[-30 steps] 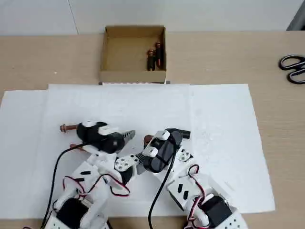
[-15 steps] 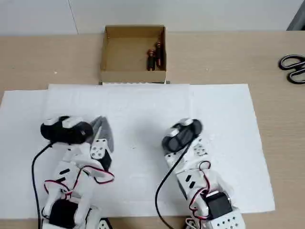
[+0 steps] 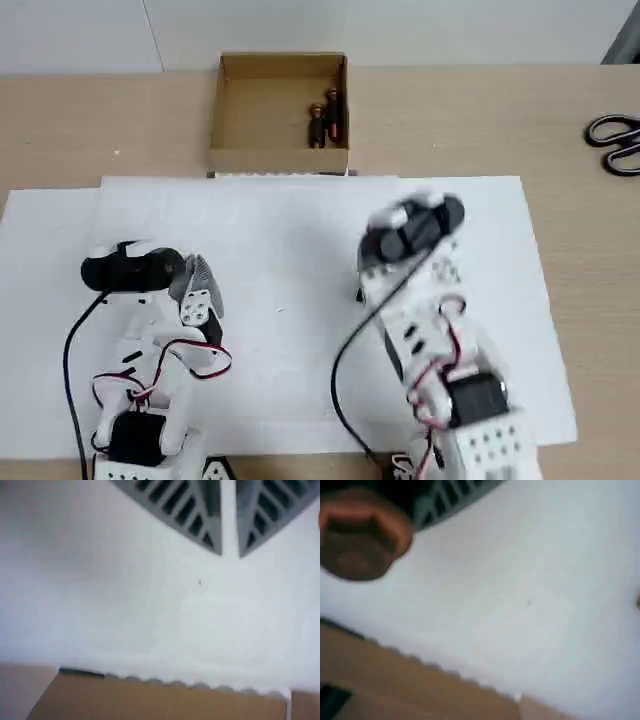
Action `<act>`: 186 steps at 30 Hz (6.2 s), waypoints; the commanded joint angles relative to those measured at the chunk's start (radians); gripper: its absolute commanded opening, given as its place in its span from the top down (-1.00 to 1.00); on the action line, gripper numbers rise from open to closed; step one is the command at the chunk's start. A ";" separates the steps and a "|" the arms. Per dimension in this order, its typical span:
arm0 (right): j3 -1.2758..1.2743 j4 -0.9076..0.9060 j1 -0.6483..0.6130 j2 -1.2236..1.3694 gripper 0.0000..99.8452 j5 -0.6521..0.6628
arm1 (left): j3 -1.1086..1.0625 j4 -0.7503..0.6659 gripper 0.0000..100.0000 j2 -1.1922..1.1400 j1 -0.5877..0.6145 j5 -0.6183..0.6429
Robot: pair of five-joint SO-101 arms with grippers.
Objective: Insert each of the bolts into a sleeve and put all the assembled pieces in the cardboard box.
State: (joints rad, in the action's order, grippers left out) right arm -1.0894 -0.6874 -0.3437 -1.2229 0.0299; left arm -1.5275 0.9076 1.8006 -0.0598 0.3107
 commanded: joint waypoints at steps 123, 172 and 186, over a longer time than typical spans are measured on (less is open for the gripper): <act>0.709 -0.773 -0.068 1.073 0.61 0.798 | 0.031 0.052 0.99 0.011 0.003 0.040; 0.838 -0.688 -0.071 1.305 0.98 0.787 | -0.001 0.052 0.99 0.011 0.005 0.038; 1.175 -0.915 -0.039 1.305 0.98 0.669 | 0.087 0.051 0.99 0.009 0.009 0.041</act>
State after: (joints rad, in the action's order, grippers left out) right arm 0.0153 -1.5727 -0.4127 0.0905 0.7572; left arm -1.5075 0.9582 1.8006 -0.0491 0.3491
